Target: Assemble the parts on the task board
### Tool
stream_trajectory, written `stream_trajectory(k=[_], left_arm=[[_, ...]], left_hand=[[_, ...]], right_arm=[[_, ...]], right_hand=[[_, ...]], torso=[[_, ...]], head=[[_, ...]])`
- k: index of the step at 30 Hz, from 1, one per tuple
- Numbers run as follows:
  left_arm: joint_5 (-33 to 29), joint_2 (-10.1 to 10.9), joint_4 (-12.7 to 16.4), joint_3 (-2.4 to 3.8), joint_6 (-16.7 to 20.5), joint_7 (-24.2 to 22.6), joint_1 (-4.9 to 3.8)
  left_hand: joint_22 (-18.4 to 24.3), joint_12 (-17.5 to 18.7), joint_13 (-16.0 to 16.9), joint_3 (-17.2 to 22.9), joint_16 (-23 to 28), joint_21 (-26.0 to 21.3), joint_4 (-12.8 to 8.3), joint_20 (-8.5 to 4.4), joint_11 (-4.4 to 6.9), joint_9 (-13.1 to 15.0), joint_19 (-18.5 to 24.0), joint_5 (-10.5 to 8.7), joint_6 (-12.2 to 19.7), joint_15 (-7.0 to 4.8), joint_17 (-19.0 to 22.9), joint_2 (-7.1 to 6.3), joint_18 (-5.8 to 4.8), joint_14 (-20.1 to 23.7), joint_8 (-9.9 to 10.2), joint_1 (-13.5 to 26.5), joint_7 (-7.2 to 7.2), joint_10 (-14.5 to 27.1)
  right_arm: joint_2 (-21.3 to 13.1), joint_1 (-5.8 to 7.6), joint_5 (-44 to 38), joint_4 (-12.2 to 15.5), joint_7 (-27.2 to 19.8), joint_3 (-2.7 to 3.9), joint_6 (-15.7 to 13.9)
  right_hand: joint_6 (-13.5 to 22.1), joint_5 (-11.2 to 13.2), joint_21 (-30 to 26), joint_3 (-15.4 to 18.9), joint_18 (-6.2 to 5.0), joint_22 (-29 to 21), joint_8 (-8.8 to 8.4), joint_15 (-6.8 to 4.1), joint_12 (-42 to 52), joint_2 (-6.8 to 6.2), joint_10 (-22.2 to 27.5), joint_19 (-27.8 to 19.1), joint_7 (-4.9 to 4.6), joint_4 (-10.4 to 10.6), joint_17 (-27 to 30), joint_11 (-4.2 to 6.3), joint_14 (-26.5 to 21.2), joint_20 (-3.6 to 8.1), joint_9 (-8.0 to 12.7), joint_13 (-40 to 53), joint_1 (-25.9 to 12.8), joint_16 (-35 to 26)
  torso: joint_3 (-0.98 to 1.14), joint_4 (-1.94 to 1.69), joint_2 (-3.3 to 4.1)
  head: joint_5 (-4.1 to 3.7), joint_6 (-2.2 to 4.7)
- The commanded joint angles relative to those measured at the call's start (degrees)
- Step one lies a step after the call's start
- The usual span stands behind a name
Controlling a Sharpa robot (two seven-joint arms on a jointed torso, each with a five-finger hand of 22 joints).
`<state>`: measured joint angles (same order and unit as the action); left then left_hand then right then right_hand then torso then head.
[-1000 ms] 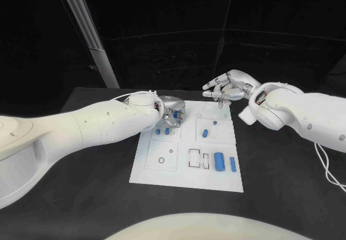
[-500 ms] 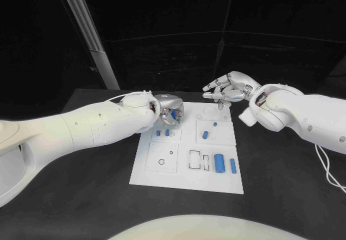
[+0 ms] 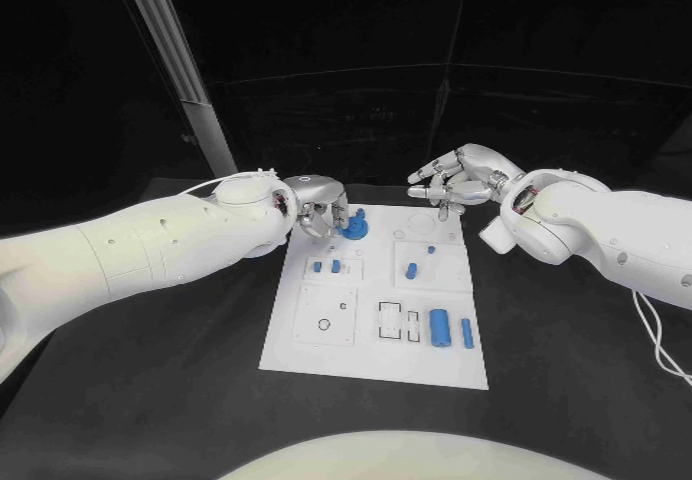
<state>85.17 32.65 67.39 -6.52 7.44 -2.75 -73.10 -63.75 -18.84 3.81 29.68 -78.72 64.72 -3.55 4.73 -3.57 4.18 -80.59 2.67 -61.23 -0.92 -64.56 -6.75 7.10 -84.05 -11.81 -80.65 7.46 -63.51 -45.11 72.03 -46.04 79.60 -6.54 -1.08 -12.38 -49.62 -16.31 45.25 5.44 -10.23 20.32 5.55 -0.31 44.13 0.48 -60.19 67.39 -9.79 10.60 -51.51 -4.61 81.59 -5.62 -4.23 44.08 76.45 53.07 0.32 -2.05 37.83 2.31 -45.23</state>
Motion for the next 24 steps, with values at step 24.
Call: stream_trajectory(k=[24], left_arm=[[-0.02, -0.51, -1.64, -0.45, -6.77, -0.33, 0.62]], left_hand=[[-0.35, 1.62, 0.05, -0.28, 0.05, 0.42, 0.38, 0.04, -0.19, -0.05, -0.15, 0.32, -0.24, -0.08, 0.72, -1.32, -1.06, -1.19, 1.20, 2.13, -0.08, -0.62]], right_arm=[[0.08, 0.11, -0.06, 0.08, -0.52, 0.04, -0.09]], right_hand=[[0.49, -0.40, -0.36, 0.12, -0.33, -0.12, 0.44, 0.10, 0.40, 0.19, 0.38, 0.54, 0.00, -0.05, -0.12, 0.01, 0.10, -0.03, -0.10, -0.12, 0.35, -0.08]], torso=[[-0.01, 0.19, 0.11]], head=[[0.37, -0.17]])
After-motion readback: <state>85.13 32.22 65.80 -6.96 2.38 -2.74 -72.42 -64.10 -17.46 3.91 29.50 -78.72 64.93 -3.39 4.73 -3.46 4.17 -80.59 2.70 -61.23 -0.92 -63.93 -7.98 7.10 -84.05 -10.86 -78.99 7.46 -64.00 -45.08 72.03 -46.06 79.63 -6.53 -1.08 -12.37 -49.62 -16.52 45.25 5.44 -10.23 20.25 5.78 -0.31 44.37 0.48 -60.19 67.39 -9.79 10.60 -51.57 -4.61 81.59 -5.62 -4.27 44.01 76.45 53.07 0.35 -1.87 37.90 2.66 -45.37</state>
